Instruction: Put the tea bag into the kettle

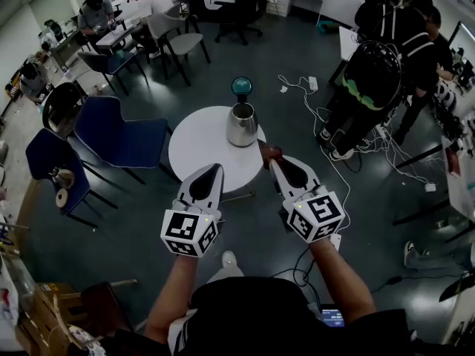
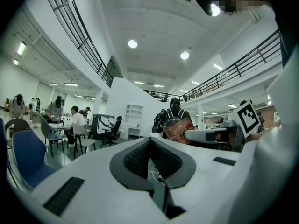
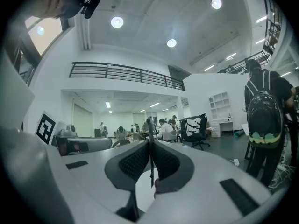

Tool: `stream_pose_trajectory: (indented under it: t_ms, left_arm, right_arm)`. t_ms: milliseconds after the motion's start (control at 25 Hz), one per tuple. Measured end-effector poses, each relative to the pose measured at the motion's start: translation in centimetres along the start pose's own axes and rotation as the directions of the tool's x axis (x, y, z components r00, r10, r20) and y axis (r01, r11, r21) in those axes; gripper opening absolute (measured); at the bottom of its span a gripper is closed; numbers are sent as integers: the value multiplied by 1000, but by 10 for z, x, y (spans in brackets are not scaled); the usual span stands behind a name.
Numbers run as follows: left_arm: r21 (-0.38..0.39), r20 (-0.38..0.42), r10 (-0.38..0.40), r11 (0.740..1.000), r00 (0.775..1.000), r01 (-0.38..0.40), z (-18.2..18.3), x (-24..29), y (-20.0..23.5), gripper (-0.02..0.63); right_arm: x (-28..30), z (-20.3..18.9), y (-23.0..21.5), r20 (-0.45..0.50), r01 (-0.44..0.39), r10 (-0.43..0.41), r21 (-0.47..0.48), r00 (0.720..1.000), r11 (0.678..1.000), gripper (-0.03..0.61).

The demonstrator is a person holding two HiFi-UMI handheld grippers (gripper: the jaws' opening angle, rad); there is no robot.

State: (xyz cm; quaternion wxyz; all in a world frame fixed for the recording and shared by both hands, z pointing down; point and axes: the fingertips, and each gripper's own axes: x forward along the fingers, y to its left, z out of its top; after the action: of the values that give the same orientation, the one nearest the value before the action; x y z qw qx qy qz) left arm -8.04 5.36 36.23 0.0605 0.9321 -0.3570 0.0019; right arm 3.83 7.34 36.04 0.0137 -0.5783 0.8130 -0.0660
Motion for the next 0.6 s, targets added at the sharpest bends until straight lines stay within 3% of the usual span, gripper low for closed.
stream_pose_trajectory:
  t_ms: [320,600]
  left_arm:
    - [-13,-12,-43,999,999,43,-2,8,53,15]
    - [-39,-17,-66,997,998,65,-8,11,98,15]
  right_arm:
    - [51,-1,6,-11,32,-32,12,999,999,40]
    - [92,0,20,-29,65,-66,-35,997,997,40]
